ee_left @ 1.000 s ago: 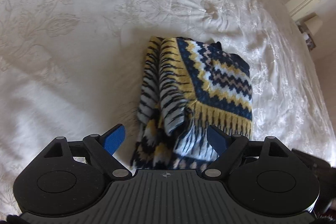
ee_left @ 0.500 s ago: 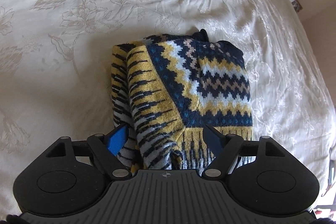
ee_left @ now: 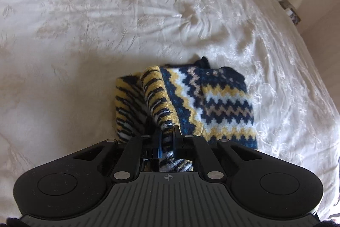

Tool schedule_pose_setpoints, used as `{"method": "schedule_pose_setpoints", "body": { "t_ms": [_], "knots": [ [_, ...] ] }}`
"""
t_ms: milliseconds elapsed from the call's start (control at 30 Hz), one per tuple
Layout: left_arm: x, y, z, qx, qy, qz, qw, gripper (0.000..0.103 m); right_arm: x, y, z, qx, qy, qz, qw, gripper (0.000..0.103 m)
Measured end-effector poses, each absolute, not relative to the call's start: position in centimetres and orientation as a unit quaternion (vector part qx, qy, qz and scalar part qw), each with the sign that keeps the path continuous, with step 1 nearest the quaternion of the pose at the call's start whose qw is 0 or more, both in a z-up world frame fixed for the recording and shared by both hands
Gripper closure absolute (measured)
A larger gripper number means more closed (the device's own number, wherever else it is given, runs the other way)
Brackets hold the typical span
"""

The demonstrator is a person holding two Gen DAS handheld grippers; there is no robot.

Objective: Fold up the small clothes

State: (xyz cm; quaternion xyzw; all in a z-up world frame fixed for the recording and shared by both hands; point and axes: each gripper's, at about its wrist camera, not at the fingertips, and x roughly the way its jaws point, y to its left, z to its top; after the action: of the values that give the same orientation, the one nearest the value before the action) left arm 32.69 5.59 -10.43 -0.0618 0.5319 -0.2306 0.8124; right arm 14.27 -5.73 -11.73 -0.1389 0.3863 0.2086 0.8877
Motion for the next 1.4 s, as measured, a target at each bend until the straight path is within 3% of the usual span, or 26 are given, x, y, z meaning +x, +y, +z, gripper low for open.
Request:
{"method": "schedule_pose_setpoints", "body": {
  "t_ms": [100,200,300,400,467,633,733,1167,1400],
  "knots": [
    [32.3,5.8,-8.6,-0.038,0.503,-0.244,0.828,0.095,14.3,-6.2,-9.9,-0.093,0.366,0.207,0.902,0.09],
    [33.4,6.7,-10.3,-0.052,0.537,-0.22,0.813,0.095,16.2,-5.4,-11.8,-0.093,0.399,0.228,0.883,0.089],
    [34.1,7.6,-13.4,-0.065,0.57,-0.18,0.799,0.089,17.0,-4.3,-14.6,-0.097,0.44,0.247,0.858,0.077],
    [33.7,8.4,-14.0,-0.077,0.56,-0.168,0.808,0.074,17.3,-5.0,-15.0,-0.064,0.452,0.261,0.851,0.065],
    [33.3,9.0,-13.6,-0.083,0.552,-0.173,0.811,0.062,16.8,-6.4,-14.4,-0.025,0.45,0.27,0.851,0.04],
    [32.1,10.8,-12.0,-0.099,0.535,-0.174,0.821,0.049,16.3,-11.2,-13.3,0.039,0.45,0.247,0.858,0.034],
    [31.0,11.5,-11.3,-0.114,0.525,-0.174,0.825,0.034,16.6,-14.8,-13.1,0.089,0.449,0.219,0.862,0.025],
    [27.1,10.4,-14.9,-0.127,0.576,-0.188,0.785,0.033,21.9,-26.4,-15.6,0.253,0.459,0.112,0.844,0.01],
    [28.0,9.5,-17.0,-0.133,0.594,-0.214,0.764,0.033,25.1,-27.8,-18.8,0.327,0.464,0.114,0.815,0.009]
  ]
}}
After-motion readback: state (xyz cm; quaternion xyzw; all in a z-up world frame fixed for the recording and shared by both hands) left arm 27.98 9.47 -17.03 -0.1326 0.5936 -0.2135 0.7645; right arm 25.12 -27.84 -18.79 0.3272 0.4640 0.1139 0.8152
